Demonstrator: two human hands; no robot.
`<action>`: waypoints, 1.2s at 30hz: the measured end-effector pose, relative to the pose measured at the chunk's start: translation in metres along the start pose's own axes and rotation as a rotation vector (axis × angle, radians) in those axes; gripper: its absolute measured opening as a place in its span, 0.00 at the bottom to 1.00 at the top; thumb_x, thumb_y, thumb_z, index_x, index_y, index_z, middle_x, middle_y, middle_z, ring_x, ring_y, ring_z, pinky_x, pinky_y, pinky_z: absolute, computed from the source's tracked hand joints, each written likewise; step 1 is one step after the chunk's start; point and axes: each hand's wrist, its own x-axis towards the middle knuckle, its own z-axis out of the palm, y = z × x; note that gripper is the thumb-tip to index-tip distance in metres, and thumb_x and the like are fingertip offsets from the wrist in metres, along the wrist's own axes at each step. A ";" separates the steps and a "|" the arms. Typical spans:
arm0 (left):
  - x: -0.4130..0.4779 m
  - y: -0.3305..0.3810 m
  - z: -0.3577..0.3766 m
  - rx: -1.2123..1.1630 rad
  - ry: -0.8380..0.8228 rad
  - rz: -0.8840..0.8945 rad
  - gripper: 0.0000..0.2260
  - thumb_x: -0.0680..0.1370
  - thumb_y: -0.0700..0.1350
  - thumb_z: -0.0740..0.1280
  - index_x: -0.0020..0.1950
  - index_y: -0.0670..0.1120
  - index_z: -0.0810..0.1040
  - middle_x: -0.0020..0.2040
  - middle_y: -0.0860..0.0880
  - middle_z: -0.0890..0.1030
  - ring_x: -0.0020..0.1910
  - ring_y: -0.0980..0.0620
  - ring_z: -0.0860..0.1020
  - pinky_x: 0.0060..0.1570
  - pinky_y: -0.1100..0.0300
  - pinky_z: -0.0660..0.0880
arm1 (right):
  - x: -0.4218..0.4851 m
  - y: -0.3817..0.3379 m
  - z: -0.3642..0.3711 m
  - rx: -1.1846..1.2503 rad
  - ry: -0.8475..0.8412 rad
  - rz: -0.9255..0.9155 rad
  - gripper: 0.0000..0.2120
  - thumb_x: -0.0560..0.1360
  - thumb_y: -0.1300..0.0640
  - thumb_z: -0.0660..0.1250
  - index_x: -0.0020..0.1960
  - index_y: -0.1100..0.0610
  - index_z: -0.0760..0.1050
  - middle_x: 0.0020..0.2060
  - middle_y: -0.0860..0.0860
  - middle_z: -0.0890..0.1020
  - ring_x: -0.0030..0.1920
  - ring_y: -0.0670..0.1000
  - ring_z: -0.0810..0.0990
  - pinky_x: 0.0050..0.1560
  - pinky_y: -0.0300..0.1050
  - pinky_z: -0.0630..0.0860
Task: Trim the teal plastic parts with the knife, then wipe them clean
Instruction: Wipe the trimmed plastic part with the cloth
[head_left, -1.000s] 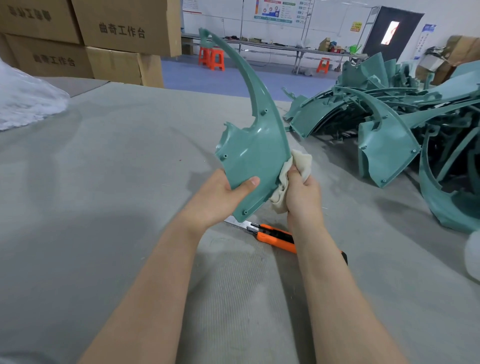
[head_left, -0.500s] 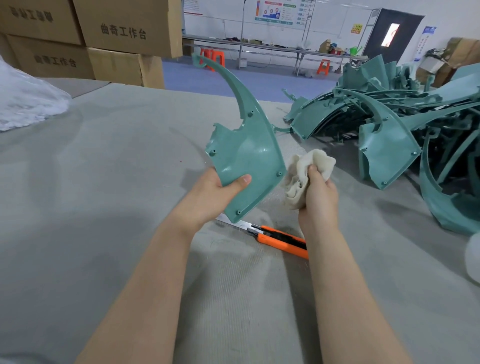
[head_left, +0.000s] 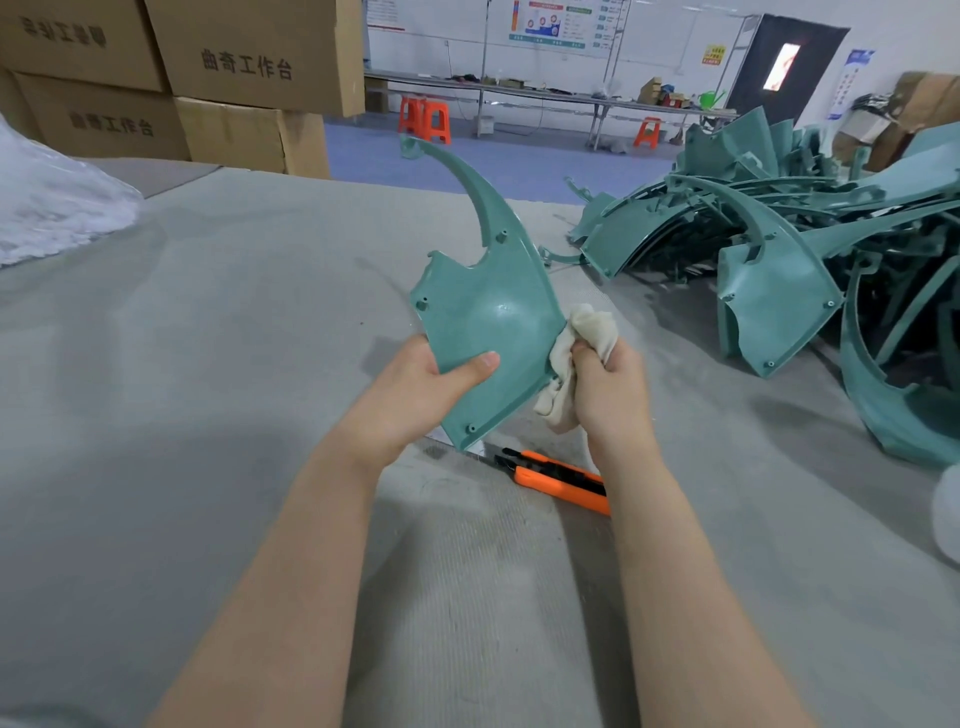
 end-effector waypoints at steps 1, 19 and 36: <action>0.000 0.000 0.000 0.007 -0.005 0.005 0.08 0.79 0.45 0.66 0.53 0.58 0.79 0.50 0.60 0.84 0.51 0.60 0.82 0.53 0.61 0.77 | 0.000 0.000 0.001 0.046 0.043 0.009 0.17 0.79 0.64 0.52 0.35 0.56 0.71 0.28 0.53 0.77 0.29 0.51 0.77 0.33 0.44 0.76; -0.001 0.001 0.000 0.017 -0.012 0.002 0.07 0.79 0.46 0.66 0.54 0.58 0.79 0.52 0.59 0.84 0.52 0.59 0.82 0.55 0.60 0.76 | 0.009 0.005 -0.005 0.183 0.259 0.162 0.12 0.81 0.59 0.59 0.41 0.51 0.75 0.37 0.47 0.80 0.38 0.45 0.78 0.42 0.41 0.73; -0.002 0.007 0.015 0.056 -0.121 -0.026 0.09 0.78 0.38 0.67 0.52 0.52 0.79 0.51 0.52 0.84 0.51 0.53 0.82 0.58 0.52 0.77 | -0.004 0.002 0.017 -0.112 0.231 -0.132 0.12 0.79 0.46 0.63 0.56 0.53 0.71 0.42 0.44 0.78 0.47 0.51 0.78 0.46 0.46 0.70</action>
